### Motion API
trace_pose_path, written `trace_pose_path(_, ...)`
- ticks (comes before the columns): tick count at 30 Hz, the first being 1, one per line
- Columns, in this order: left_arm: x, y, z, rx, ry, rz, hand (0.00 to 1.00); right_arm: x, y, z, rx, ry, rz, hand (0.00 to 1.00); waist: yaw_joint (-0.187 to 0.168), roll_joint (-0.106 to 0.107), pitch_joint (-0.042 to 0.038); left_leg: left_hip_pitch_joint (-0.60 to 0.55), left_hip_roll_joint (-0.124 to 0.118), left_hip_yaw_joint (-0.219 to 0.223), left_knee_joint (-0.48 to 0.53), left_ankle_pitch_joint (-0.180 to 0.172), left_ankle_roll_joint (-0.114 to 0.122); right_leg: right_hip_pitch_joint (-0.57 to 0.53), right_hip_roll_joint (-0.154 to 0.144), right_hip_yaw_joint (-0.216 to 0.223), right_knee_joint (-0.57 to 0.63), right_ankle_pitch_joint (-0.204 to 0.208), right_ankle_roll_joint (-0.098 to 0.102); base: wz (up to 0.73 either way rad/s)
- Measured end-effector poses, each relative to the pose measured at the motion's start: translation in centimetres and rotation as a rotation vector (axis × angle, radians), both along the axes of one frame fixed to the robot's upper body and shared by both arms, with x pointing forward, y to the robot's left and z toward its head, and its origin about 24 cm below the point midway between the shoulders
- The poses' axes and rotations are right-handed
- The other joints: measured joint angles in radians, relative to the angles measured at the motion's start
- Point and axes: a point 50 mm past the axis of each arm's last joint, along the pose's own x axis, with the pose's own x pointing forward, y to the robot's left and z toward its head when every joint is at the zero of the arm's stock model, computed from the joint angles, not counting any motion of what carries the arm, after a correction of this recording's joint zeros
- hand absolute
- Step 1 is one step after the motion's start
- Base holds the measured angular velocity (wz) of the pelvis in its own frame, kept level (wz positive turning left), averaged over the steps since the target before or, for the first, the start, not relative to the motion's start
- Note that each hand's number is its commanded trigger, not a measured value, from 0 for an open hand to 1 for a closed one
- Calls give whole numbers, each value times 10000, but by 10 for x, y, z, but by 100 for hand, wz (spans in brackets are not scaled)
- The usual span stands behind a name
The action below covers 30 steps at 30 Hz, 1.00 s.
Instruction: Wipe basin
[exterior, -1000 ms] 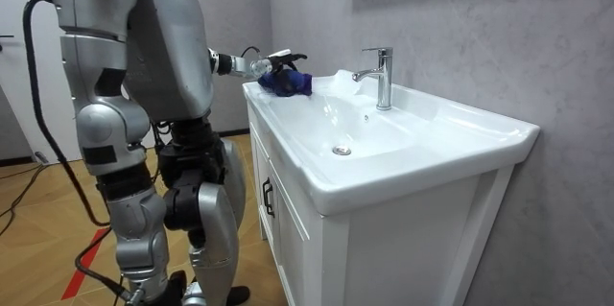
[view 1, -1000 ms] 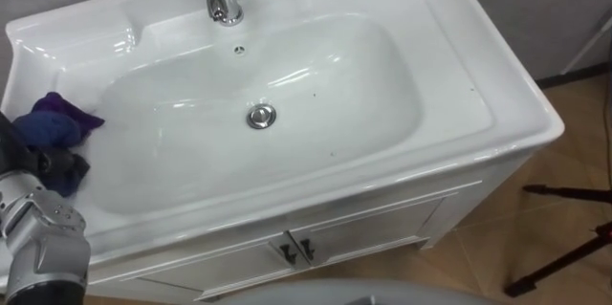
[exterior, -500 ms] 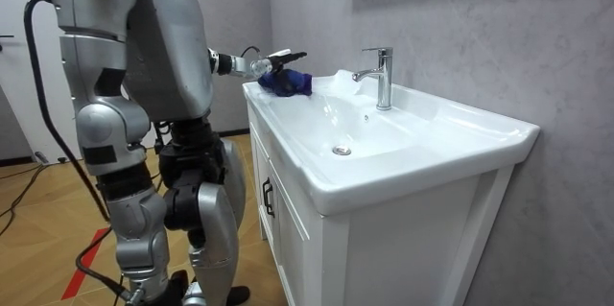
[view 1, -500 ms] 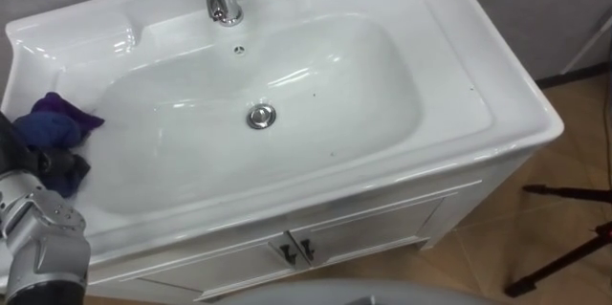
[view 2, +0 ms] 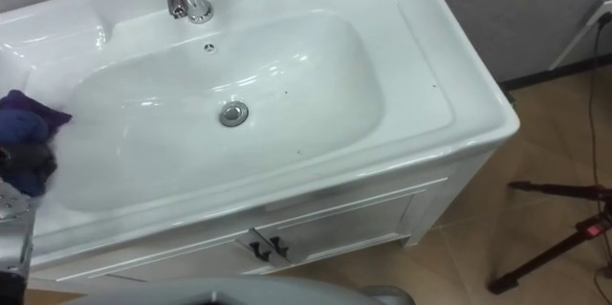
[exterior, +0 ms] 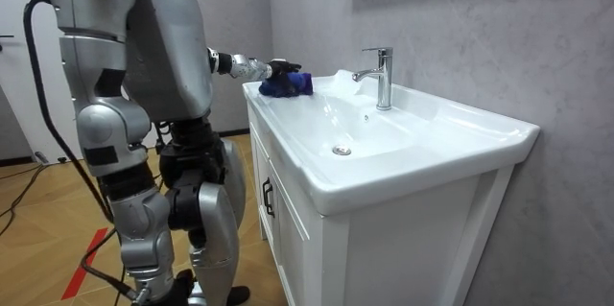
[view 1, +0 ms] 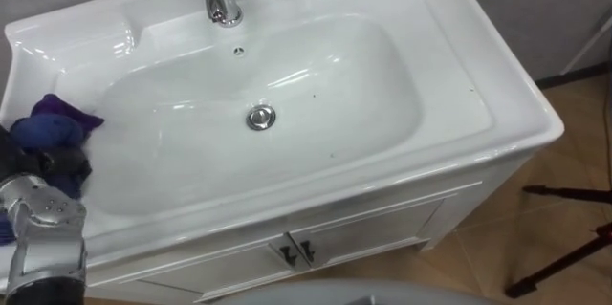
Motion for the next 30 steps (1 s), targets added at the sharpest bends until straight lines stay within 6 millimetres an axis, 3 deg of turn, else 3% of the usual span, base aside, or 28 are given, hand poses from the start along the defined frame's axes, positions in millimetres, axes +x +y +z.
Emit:
trace_pose_path(10,-1,12,7,-2586,-2582,939,0,5,-3,1,-290,-268,93,0,149,64,-30,127,-4,95,8,0,0,-43,-20,117,211,-172,0,-2)
trace_pose_path(17,0,12,6,-2722,-2607,693,0,3,-3,2,-259,-403,93,0,310,91,-52,219,-6,79,-20,0,-1,41,-29,93,309,-175,-5,0)
trace_pose_path(30,1,11,7,-2674,-2623,618,0,6,0,1,-288,-616,151,0,291,45,-38,211,-55,60,-35,1,2,30,-79,110,322,-236,31,0)
